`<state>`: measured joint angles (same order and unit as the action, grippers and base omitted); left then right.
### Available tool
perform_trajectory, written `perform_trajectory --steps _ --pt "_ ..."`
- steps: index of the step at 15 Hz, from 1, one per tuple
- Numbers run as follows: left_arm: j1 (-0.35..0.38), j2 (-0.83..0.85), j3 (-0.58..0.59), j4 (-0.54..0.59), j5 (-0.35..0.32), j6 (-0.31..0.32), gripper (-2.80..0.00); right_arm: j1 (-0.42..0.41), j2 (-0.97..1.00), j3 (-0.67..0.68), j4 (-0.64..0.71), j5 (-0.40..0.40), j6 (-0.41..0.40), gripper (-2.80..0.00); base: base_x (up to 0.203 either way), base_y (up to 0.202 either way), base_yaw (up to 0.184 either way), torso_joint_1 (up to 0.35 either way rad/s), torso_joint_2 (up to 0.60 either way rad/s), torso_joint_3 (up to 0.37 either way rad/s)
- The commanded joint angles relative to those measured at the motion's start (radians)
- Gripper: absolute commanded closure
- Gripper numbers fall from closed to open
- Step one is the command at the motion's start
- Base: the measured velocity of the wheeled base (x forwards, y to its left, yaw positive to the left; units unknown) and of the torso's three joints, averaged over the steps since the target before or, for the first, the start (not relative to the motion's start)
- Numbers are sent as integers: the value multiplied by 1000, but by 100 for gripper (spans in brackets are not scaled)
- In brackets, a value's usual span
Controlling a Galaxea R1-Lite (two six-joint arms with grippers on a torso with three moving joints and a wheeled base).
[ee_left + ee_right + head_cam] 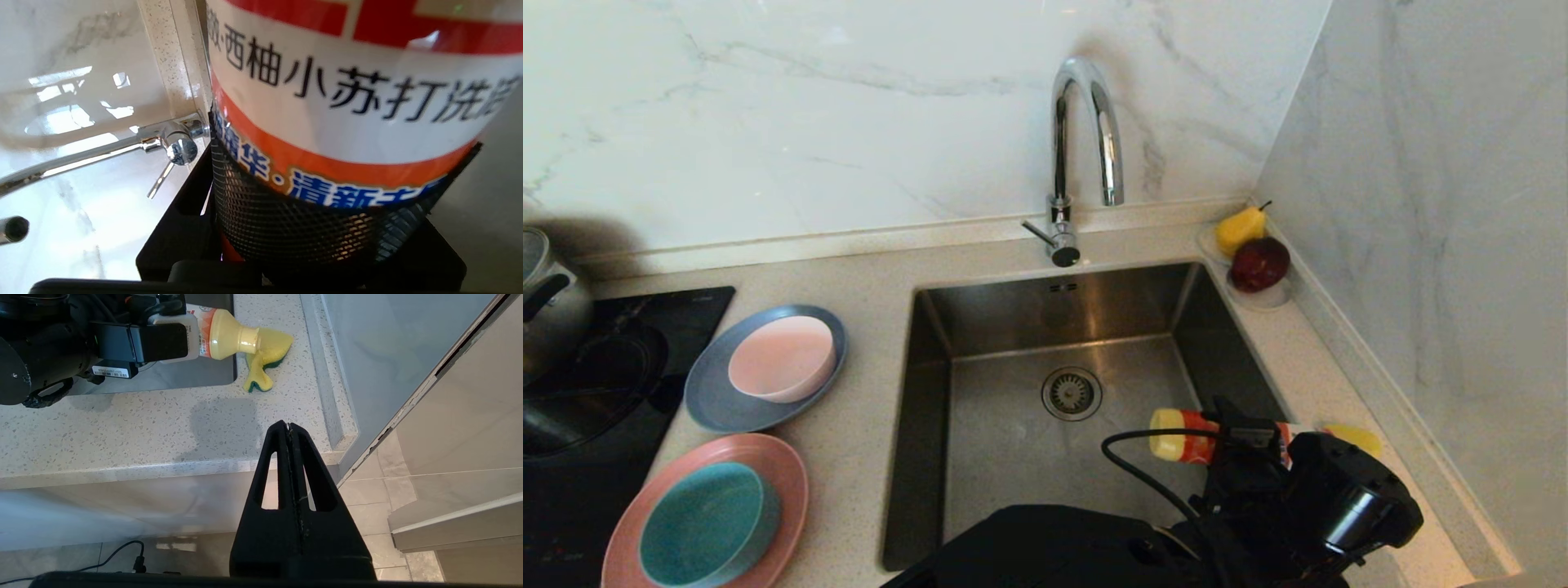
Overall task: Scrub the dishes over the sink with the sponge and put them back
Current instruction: Place the dish soap on the table
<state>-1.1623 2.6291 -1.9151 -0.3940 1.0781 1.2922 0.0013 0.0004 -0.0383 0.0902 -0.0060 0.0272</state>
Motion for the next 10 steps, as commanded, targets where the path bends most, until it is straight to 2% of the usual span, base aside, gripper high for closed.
perform_trajectory --steps 1,3,4,7,10 --pt "-2 -10 2 -4 6 -8 0 0 0 0 0 0 0 0 0 0 0 0 0 0" --pt "-2 -26 1 -24 2 -18 0 0 0 0 0 0 0 0 0 0 0 0 0 0" --pt "-2 -34 1 -49 0 -45 0 0 0 0 0 0 0 0 0 0 0 0 0 0" --pt "-2 -64 0 -111 -6 -171 0 0 0 0 0 0 0 0 0 0 0 0 0 0" --pt "-2 -124 -1 -116 -58 -317 0 0 0 0 0 0 0 0 0 0 0 0 0 0"
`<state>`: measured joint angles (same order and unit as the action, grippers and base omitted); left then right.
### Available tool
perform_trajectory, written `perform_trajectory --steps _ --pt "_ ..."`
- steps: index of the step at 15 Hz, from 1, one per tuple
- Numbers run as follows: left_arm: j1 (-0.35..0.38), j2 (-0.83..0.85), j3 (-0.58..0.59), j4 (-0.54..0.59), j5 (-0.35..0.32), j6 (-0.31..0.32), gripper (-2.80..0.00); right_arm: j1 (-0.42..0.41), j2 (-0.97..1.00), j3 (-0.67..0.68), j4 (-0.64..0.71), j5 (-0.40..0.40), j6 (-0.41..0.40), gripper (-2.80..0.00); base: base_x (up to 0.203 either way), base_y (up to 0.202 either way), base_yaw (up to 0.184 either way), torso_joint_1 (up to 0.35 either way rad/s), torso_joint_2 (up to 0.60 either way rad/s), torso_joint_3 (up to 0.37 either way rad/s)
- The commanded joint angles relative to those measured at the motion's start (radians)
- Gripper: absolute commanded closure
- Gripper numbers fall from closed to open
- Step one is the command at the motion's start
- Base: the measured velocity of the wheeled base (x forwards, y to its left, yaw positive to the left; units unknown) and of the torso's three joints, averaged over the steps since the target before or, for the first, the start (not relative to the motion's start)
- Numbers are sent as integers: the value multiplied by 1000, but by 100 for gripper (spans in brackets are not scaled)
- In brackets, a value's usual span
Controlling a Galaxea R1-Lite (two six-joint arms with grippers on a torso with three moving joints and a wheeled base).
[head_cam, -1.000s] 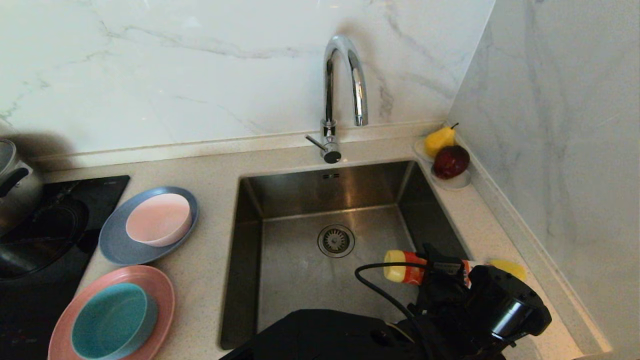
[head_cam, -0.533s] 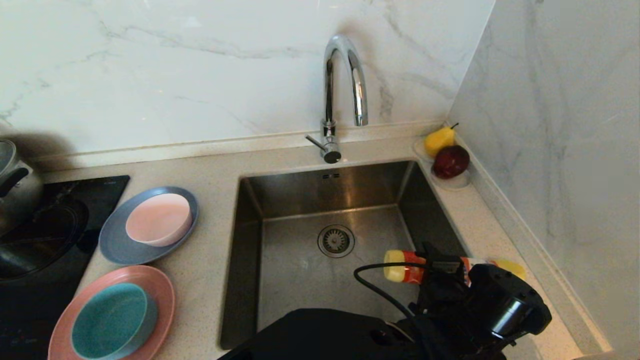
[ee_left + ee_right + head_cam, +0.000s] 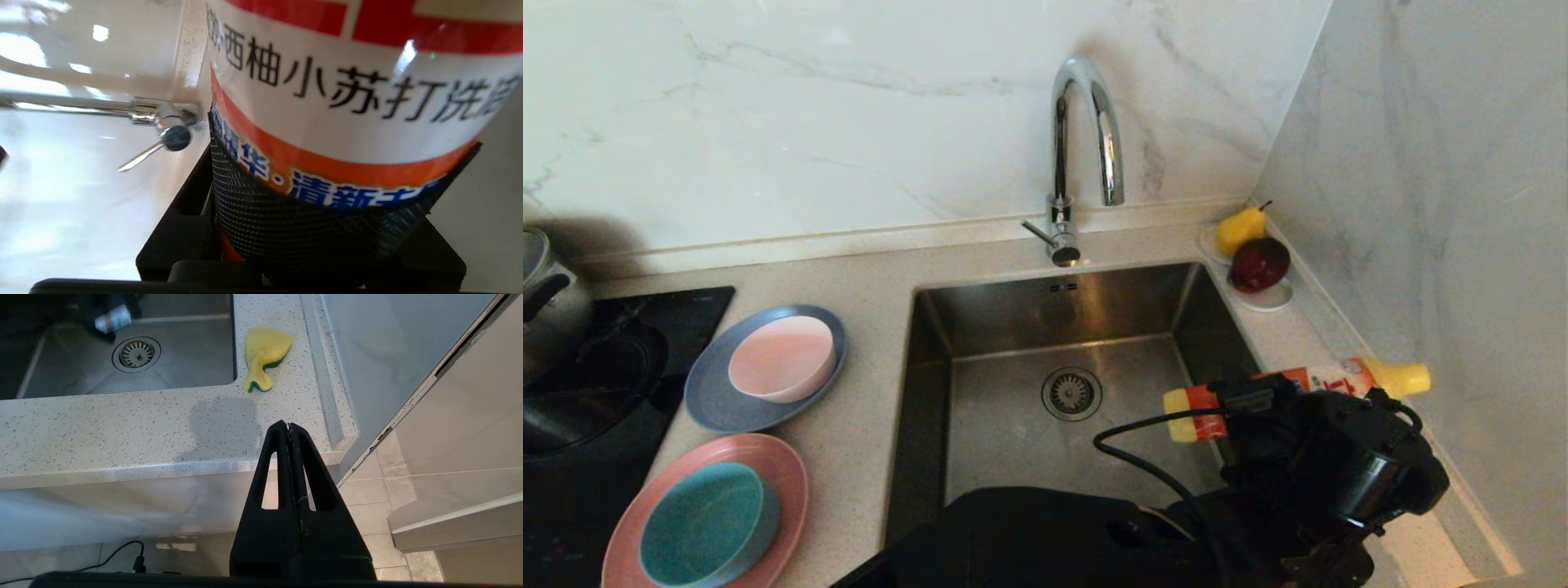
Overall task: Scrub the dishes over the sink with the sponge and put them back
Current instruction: Place the dish soap on the table
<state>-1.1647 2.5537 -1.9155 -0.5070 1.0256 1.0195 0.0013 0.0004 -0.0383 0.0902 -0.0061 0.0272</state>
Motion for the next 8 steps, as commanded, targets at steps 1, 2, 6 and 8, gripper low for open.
perform_trajectory --steps 1,2,6,8 --pt "0 -77 0 -3 -22 -86 0 0 0 0 0 0 0 0 0 0 0 0 0 0" --pt "1 -100 0 -4 -51 -133 0 0 0 0 0 0 0 0 0 0 0 0 0 0" --pt "0 -193 1 -2 -198 -342 0 0 0 0 0 0 0 0 0 0 0 0 0 0" --pt "0 -233 0 -5 -244 -373 0 0 0 0 0 0 0 0 0 0 0 0 0 0"
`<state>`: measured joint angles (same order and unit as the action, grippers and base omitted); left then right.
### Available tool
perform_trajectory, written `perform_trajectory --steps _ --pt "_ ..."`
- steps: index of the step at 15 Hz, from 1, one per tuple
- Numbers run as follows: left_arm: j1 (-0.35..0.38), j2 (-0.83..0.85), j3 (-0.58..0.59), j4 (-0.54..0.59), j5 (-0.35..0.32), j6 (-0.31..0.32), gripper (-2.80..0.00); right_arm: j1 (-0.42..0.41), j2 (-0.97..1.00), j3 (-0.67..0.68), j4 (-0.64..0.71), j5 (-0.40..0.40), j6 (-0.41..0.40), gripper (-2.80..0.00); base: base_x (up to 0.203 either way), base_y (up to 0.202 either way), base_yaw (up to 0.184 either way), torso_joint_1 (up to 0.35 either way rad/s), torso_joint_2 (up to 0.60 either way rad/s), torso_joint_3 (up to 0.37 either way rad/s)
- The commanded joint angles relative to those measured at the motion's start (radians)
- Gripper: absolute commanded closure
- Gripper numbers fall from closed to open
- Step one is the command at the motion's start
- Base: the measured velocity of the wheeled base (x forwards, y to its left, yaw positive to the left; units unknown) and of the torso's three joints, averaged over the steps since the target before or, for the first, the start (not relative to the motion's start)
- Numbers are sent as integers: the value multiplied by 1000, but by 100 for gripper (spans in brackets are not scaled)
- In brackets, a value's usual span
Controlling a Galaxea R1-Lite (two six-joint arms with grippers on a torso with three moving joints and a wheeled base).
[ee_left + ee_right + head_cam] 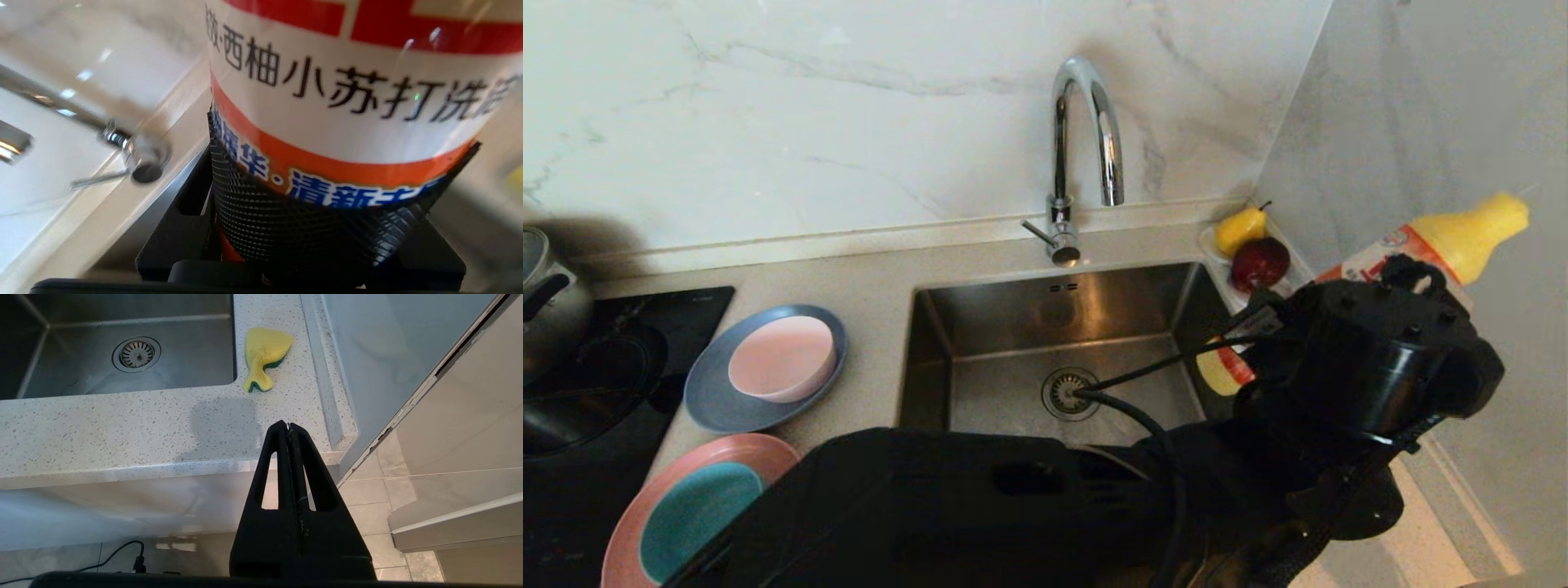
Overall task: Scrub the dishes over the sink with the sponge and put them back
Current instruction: Place the dish soap on the table
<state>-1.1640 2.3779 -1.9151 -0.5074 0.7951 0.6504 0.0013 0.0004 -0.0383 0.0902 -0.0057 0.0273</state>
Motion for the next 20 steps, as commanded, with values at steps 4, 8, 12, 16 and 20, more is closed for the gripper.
perform_trajectory --steps 4,8,12,16,20 --pt "0 -146 -1 -6 -107 -26 0 0 0 0 0 0 0 0 0 0 0 0 0 0" --pt "0 -235 -1 -30 -160 -68 0 0 0 0 0 0 0 0 0 0 0 0 0 0" --pt "31 -346 -1 -56 -154 -103 0 0 0 0 0 0 0 0 0 0 0 0 0 0" --pt "67 -456 3 -53 -157 -86 0 0 0 0 0 0 0 0 0 0 0 0 0 0" --pt "197 -569 45 -52 -158 -84 0 0 0 0 0 0 0 0 0 0 0 0 0 0"
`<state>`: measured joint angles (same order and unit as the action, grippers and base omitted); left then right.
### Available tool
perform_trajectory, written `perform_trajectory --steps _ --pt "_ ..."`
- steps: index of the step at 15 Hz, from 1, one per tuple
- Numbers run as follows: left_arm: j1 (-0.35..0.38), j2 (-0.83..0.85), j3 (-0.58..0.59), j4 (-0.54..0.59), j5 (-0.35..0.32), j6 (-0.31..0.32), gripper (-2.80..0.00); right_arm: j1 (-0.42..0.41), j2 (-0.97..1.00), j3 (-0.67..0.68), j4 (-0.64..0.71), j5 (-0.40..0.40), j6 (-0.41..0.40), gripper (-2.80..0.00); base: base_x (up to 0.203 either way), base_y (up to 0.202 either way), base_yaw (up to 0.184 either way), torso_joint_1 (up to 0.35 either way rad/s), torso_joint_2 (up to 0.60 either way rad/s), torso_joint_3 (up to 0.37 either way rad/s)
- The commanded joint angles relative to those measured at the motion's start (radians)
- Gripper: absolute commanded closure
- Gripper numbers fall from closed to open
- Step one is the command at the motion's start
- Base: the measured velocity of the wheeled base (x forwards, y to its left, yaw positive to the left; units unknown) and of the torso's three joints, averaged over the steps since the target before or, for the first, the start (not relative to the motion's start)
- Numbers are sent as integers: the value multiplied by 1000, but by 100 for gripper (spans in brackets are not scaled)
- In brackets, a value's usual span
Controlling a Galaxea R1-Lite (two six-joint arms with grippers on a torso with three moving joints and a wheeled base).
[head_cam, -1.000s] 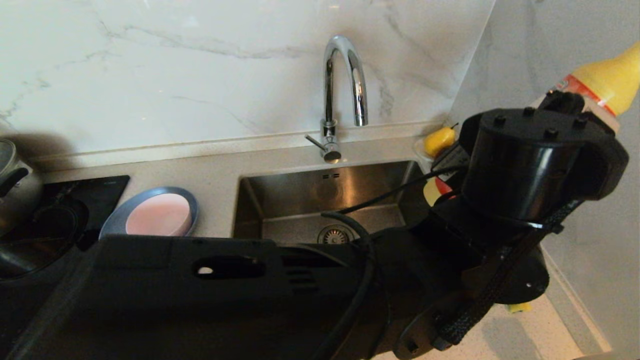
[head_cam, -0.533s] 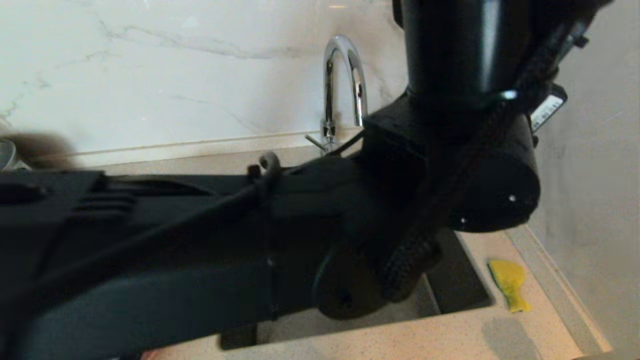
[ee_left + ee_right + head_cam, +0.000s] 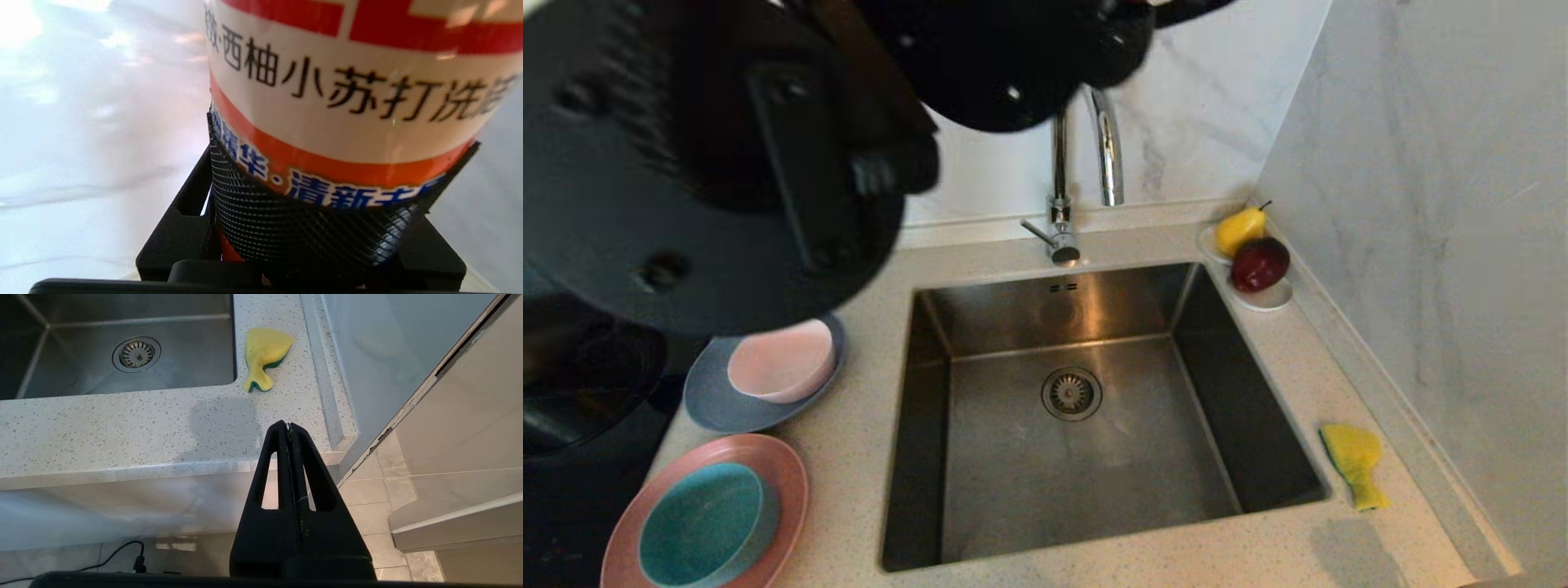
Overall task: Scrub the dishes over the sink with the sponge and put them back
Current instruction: Place the dish soap on the table
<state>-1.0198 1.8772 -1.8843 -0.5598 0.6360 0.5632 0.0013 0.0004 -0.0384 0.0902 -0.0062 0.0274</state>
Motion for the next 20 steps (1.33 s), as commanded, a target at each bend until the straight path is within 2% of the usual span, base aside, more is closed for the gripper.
perform_trajectory --steps 1,4,6,8,11,15,16,20 --pt "99 -84 29 0 -3 1 0 0 0 0 0 0 0 0 0 0 0 0 0 0" --pt "243 -124 99 -6 -30 -21 0 0 0 0 0 0 0 0 0 0 0 0 0 0" --pt "317 -172 156 1 -70 -49 0 0 0 0 0 0 0 0 0 0 0 0 0 0" --pt "392 -204 213 1 -80 -83 0 2 0 0 0 0 0 0 0 0 0 0 0 0" --pt "536 -249 351 -4 -102 -200 0 0 0 0 0 0 0 0 0 0 0 0 0 0" --pt "723 -257 467 -30 -114 -355 0 0 0 0 0 0 0 0 0 0 0 0 0 0" --pt "766 -248 509 -64 -113 -376 0 0 0 0 0 0 0 0 0 0 0 0 0 0" --pt "897 -151 632 -313 -87 -385 0 0 0 0 1 0 0 0 0 0 0 0 0 0"
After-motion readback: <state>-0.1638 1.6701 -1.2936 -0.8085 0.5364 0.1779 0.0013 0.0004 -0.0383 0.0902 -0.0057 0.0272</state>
